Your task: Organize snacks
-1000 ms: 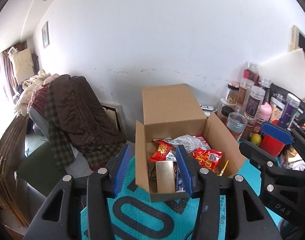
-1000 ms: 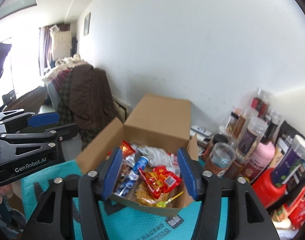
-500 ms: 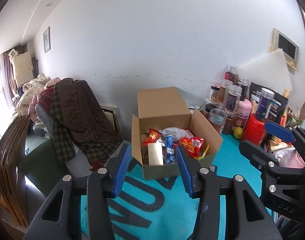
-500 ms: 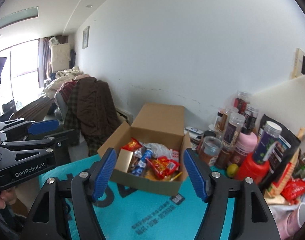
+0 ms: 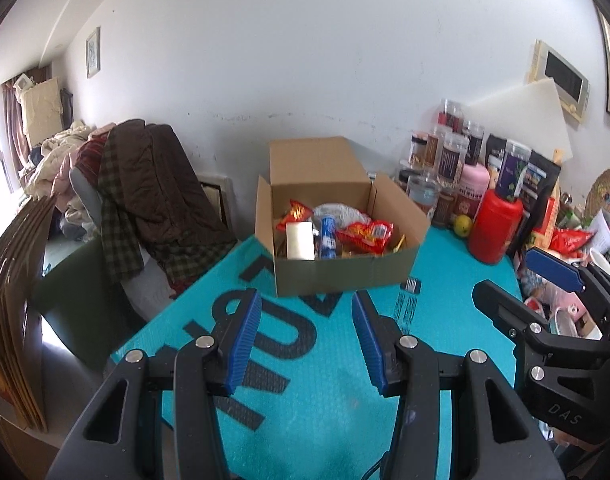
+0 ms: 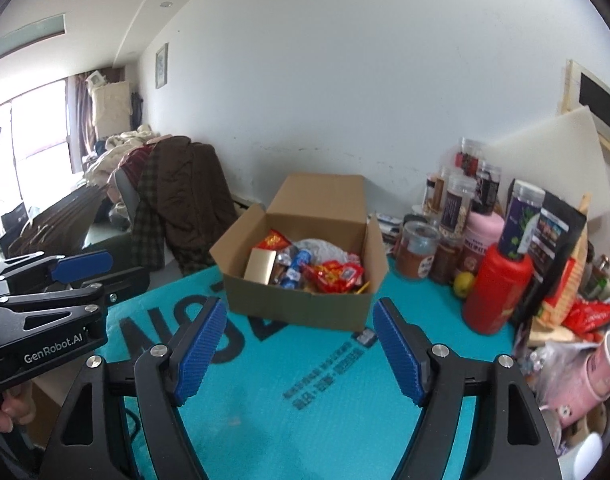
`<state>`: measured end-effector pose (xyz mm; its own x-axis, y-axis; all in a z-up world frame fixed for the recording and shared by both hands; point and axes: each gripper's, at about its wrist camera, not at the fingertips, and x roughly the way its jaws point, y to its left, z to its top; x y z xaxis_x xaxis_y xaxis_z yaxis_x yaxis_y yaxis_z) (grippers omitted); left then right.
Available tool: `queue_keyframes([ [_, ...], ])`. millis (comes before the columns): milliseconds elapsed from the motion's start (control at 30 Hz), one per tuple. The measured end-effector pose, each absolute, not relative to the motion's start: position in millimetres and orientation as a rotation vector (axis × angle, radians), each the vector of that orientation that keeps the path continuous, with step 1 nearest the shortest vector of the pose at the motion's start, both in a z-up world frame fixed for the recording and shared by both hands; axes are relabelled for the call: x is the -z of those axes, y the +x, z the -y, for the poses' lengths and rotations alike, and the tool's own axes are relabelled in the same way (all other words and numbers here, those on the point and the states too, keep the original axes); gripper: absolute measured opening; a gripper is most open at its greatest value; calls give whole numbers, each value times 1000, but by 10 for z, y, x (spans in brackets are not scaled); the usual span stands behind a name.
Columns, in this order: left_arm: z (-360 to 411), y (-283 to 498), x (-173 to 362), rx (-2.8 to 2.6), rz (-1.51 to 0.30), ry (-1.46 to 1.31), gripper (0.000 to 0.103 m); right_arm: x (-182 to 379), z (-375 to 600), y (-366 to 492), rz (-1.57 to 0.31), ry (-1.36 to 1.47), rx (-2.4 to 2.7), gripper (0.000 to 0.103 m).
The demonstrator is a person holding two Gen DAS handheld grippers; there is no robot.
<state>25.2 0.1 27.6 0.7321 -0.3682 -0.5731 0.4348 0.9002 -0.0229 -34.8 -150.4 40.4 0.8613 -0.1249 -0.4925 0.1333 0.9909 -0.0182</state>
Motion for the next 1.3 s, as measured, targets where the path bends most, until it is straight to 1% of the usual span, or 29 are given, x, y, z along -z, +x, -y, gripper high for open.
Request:
queue_keyframes([
  [367, 11, 191, -33, 423, -659, 144, 47, -149, 1535, -411, -572, 42, 153, 77],
  [1300, 26, 218, -5, 382, -676, 131, 47, -93, 1567, -336, -588, 41, 132, 77],
])
